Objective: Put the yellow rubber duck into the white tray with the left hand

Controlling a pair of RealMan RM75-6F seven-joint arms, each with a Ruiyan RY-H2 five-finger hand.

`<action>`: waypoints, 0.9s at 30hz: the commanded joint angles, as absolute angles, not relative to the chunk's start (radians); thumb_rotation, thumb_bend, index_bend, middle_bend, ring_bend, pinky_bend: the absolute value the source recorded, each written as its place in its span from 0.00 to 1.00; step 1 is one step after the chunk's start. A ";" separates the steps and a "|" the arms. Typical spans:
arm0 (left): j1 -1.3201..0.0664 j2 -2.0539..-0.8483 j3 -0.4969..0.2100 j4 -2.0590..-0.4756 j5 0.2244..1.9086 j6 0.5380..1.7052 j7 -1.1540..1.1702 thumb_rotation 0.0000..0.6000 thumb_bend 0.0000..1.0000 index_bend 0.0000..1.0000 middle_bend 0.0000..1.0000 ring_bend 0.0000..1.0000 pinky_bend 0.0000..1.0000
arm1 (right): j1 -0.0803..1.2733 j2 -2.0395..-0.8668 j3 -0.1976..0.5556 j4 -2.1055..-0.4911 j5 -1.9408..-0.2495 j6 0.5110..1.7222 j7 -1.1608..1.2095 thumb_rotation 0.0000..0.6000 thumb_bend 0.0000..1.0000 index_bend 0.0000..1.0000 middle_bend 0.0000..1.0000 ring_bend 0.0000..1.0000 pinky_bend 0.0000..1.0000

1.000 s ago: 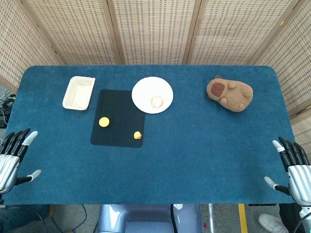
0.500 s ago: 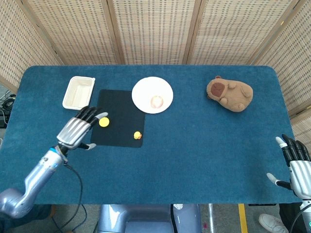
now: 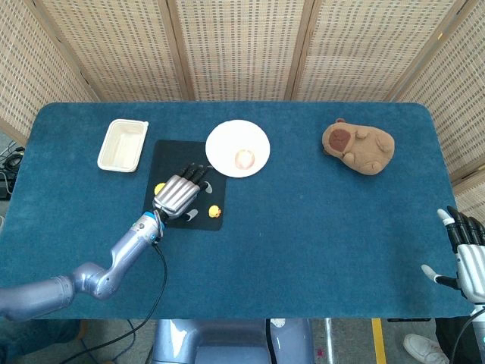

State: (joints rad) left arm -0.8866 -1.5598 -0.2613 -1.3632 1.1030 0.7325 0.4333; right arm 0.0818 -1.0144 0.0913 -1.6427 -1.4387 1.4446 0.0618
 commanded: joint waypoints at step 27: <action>-1.022 -1.796 -0.205 -1.038 0.998 0.630 0.372 1.00 0.34 0.46 0.00 0.00 0.00 | 0.101 -1.035 0.116 -1.590 -1.363 1.389 0.076 1.00 0.00 0.00 0.00 0.00 0.00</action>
State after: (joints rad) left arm -1.0217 -1.7943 -0.2062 -1.0396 0.9973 0.6302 0.3738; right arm 0.1004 -1.0351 0.1162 -1.5903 -1.3631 1.3890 0.0755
